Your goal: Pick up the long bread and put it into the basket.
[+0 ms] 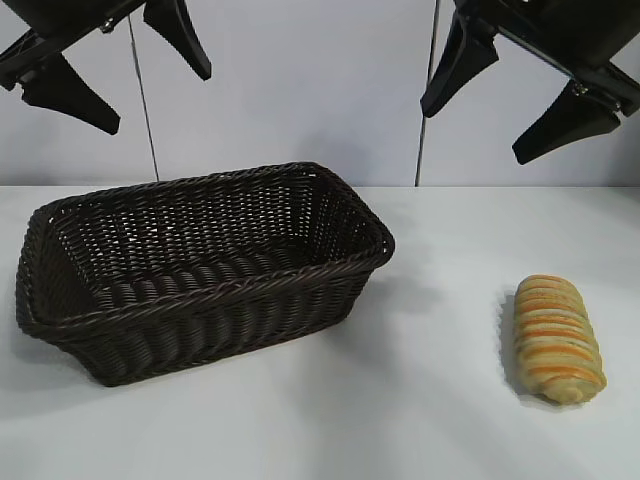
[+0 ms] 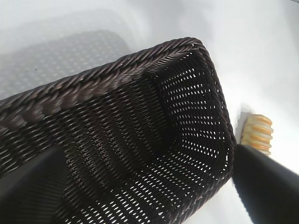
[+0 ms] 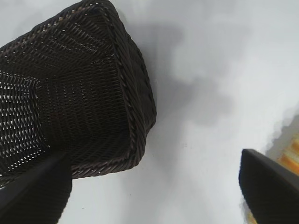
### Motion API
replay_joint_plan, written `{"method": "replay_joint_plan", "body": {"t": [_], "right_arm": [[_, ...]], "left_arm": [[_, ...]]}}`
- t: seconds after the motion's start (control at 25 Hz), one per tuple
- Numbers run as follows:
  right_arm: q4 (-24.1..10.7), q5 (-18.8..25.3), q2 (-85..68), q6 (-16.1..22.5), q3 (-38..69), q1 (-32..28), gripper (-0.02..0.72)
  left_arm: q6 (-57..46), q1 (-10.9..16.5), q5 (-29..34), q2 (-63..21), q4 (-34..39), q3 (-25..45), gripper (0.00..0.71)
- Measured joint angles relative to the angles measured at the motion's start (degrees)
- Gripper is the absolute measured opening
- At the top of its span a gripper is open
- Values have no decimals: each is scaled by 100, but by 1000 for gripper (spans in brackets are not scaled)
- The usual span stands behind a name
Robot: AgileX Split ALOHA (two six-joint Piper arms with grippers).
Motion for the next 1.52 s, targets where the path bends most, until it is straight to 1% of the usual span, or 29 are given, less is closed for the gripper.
{"method": "replay_joint_plan", "body": {"t": [0.84,0.96,1.04,1.08,1.16,1.24,1.32,1.4,1.52], "right_arm": [[0,-13,0,-5,0,0,695],[0,-17,0,-5,0,0,695],[0,-17,0,-5,0,0,695],[0,-17,0,-5,0,0,695],[0,-17,0,-5,0,0,695],[5,-17,0,-5,0,0,695],[9,-17,0,-5,0,0,695],[42,-17,0,-6,0,0,695],[91,-17,0,-6,0,0,695]], "left_arm": [[0,0,-60,0,-57,0,695],[0,15,-24,0,-84,0,695],[-30,70,130,0,-63,0,695],[-104,89,214,-23,29,0,695],[-446,120,409,-137,551,0,695],[-1023,113,585,-327,1362,78,695],[-1611,107,638,-573,2078,344,695],[-1916,107,618,-740,2404,647,695],[-2041,105,443,-776,2484,1220,695]]}}
